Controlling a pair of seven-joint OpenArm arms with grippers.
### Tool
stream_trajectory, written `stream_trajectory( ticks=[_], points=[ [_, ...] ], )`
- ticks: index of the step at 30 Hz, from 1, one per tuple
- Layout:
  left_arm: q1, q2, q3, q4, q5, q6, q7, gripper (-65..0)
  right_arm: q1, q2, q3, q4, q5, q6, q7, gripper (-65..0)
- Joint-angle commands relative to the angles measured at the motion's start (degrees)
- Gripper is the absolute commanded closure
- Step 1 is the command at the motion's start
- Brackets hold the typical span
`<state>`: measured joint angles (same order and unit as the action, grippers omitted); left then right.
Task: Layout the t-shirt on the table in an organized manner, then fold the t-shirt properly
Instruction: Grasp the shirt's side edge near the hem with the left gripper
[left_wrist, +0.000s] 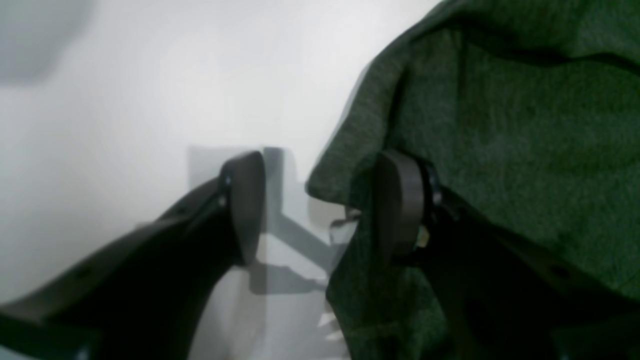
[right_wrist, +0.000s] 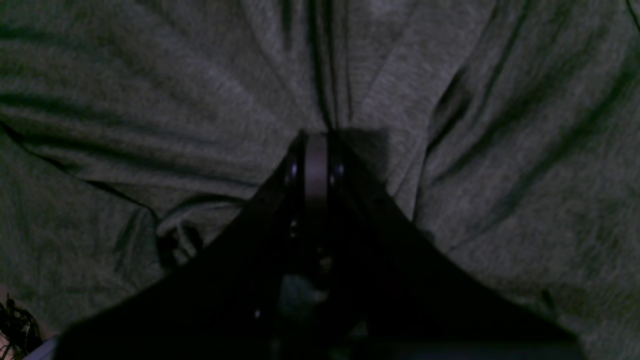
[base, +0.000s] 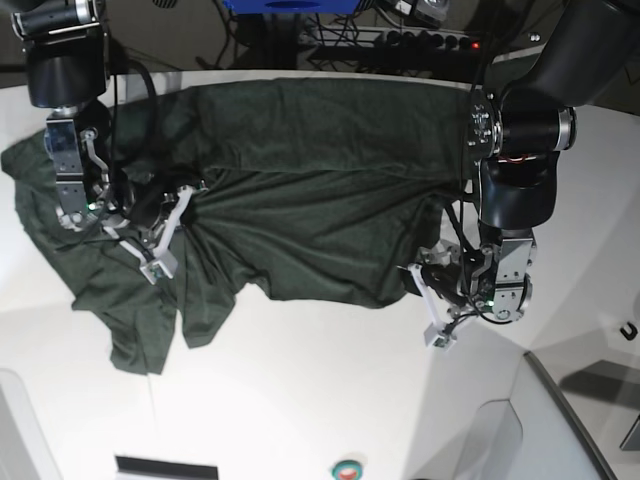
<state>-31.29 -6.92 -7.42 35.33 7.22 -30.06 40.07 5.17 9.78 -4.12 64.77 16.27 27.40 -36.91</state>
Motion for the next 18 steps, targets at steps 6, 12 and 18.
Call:
stream_trajectory(
  ticks=[6,12,18],
  points=[
    [-1.1,-0.2,0.1,0.1,0.0,-0.1,0.4,-15.0,1.0,0.5,0.2,0.9,0.4,-0.7,0.6,-0.2],
    [-1.1,-0.2,0.0,0.2,0.0,-0.1,0.4,-0.2,0.9,0.5,0.2,0.9,0.4,-0.7,0.6,-0.2],
    [-0.9,-1.3,0.0,4.2,0.0,-0.1,1.5,0.0,0.9,0.5,0.2,0.7,0.4,-0.7,0.6,-0.2]
  ],
)
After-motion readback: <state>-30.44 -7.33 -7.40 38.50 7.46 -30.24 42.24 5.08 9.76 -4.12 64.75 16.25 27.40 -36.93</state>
